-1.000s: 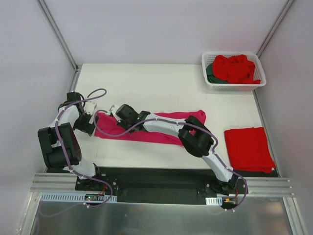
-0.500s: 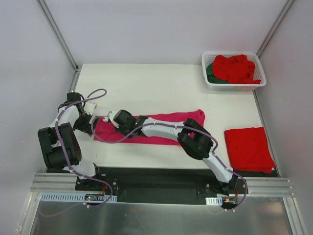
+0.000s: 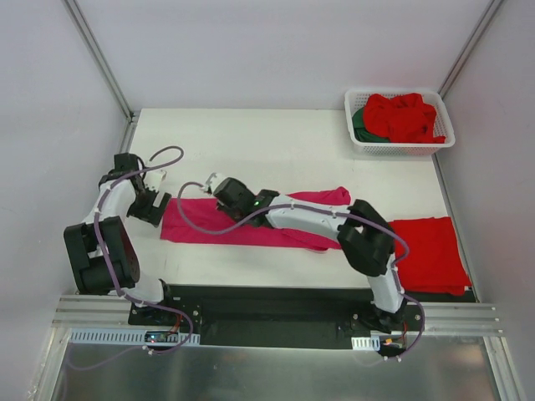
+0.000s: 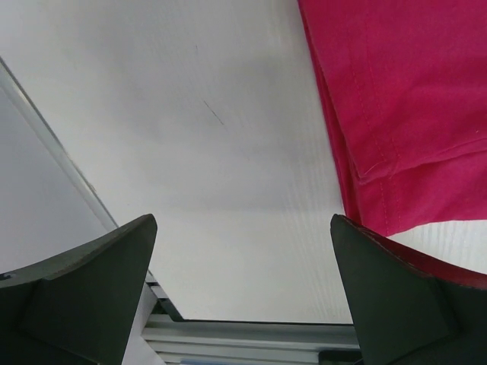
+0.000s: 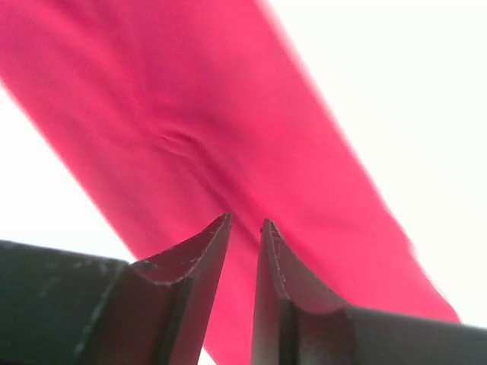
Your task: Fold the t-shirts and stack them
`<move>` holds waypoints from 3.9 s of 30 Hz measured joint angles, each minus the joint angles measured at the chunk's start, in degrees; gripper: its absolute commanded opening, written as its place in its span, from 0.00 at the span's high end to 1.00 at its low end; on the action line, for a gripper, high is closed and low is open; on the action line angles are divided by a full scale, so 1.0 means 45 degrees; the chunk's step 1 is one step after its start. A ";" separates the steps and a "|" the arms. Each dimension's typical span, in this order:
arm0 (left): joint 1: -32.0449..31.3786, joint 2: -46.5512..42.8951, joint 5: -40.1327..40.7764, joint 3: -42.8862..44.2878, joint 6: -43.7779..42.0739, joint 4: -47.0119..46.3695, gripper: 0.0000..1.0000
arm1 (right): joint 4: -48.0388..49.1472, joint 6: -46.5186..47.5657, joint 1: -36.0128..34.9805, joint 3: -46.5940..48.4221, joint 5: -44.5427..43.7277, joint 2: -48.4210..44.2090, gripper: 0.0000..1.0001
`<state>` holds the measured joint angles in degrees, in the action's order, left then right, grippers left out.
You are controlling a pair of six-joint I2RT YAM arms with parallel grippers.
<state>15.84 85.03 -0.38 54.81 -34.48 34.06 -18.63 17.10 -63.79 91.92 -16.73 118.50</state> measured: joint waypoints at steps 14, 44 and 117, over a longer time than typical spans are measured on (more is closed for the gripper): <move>-0.4537 0.0287 -0.1617 0.1647 0.0199 0.0296 0.01 | -0.2021 -0.2482 0.3929 -0.3036 -0.1753 -0.4104 0.73; -0.6003 0.0641 -0.1802 -0.1457 0.0505 -0.2283 0.01 | -0.0947 -0.3827 0.5814 -0.8097 0.0427 -0.5722 0.26; -0.0665 0.0248 -0.0544 -0.2365 -0.2963 -0.7592 0.01 | -0.0831 -0.3701 0.5503 -0.7698 0.1370 -0.4789 0.27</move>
<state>12.84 86.15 -2.83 44.16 -47.81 -0.10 -22.37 0.45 -39.03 57.28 -10.57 96.95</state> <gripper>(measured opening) 0.993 0.736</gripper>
